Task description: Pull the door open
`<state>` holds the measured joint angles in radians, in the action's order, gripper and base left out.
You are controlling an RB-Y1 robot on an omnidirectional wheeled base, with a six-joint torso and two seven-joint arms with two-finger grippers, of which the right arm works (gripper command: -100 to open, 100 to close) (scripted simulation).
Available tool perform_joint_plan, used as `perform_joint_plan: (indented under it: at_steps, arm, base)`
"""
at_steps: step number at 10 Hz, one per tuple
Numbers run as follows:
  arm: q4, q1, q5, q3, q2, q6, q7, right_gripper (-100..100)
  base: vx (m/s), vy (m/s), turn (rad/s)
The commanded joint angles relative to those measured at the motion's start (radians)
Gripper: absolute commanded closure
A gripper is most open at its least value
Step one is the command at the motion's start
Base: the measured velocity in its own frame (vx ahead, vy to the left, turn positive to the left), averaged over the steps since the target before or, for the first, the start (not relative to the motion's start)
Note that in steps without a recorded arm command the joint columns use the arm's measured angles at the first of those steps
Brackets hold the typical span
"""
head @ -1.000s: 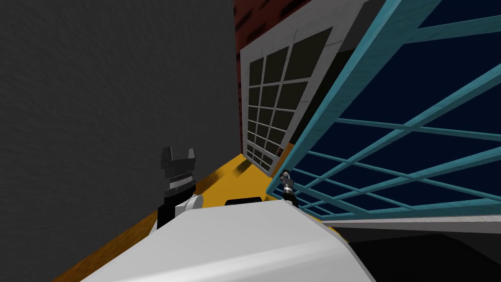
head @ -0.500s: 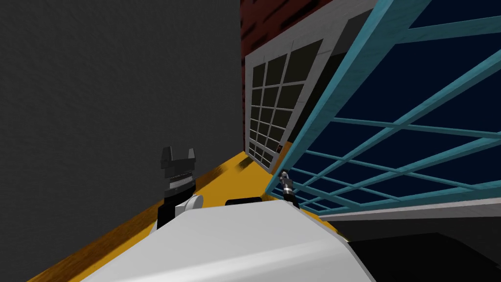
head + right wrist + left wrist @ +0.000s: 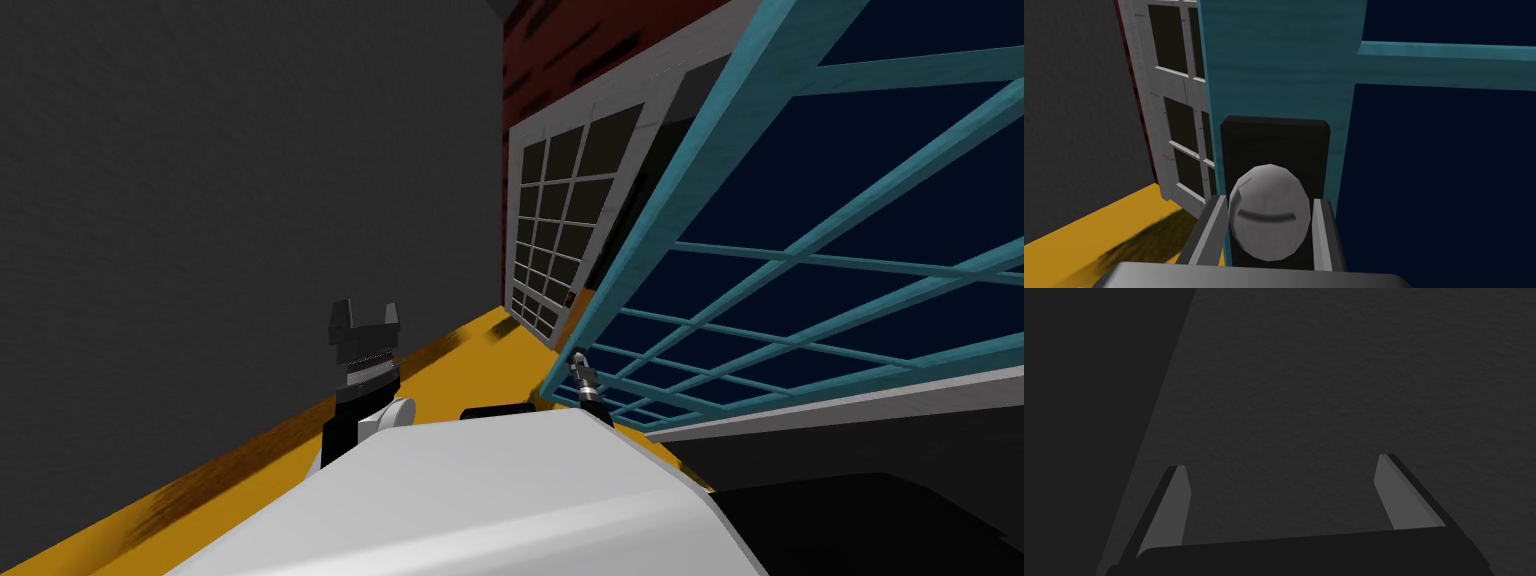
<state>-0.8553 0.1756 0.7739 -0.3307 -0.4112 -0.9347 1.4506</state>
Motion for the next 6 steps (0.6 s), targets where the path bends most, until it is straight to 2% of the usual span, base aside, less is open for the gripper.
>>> perform_joint_plan:
  at_steps: [1, 2, 6]
  arm:
    - [-0.007, 0.011, -0.01, -0.019, -0.015, -0.015, 0.019, 100]
    - [-0.013, 0.02, -0.019, -0.037, -0.029, -0.026, 0.036, 100]
    - [-0.028, 0.042, -0.041, -0.08, -0.063, -0.054, 0.076, 100]
  base:
    - [-0.236, -0.017, 0.091]
    - [-0.264, -0.007, 0.108]
    - [-0.222, -0.007, 0.077]
